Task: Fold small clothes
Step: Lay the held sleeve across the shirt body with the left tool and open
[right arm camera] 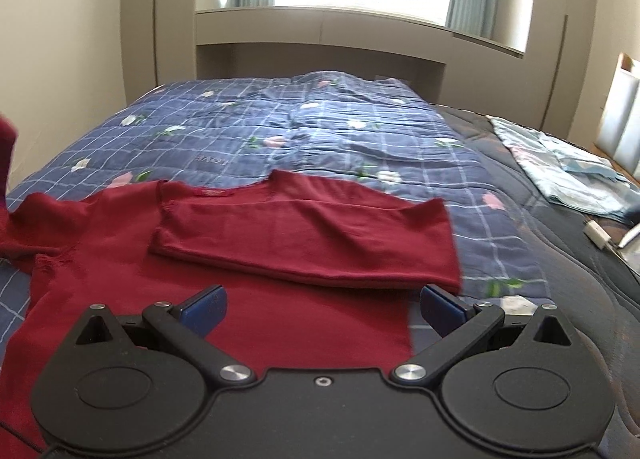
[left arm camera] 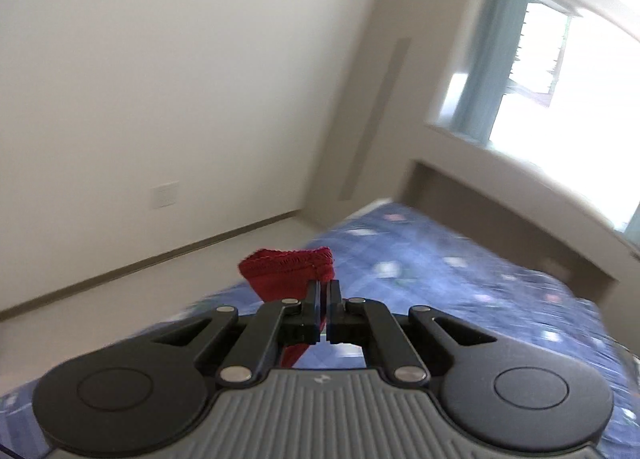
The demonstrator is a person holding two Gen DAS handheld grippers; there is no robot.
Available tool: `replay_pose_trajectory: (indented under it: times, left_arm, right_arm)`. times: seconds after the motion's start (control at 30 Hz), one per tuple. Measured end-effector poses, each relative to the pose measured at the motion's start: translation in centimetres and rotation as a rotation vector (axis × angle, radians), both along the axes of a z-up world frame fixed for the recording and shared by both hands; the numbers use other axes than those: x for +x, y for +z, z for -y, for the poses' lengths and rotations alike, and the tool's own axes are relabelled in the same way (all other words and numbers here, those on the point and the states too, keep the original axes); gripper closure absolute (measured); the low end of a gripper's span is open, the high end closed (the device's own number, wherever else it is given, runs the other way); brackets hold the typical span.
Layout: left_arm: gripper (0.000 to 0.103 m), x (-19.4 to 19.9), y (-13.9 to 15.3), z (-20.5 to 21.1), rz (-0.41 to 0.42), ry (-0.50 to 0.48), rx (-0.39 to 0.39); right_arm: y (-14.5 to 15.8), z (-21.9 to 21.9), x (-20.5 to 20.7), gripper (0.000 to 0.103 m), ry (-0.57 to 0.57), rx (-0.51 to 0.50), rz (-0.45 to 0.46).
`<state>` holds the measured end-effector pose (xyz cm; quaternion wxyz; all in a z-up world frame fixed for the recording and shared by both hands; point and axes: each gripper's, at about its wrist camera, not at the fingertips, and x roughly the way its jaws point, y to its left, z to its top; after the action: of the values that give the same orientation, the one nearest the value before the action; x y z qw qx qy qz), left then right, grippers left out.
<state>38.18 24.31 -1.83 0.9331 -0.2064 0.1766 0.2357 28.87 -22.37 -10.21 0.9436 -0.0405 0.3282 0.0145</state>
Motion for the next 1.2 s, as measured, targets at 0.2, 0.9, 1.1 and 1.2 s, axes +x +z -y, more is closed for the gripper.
replay_pose_trajectory:
  times: [0.2,0.9,1.1,1.2]
  left_arm:
    - [0.102,3.7,1.9,10.0,0.044,-0.223,0.017]
    - [0.102,3.5,-11.8,36.8,-0.245,-0.637,0.261]
    - [0.097,3.5,-12.6,37.3,-0.304,-0.643,0.227]
    - [0.073,3.3,-12.6,36.8,-0.322,-0.646,0.181]
  right_arm:
    - [-0.2,4.0,-1.6,0.001,-0.057,0.018,-0.002]
    - [-3.5,15.9,-2.8,0.001,-0.138,0.082,-0.056]
    - [-3.9,16.0,-2.1,0.001,-0.115,0.096,-0.067]
    - [-3.9,15.7,-1.6,0.001,-0.100,0.095,-0.068]
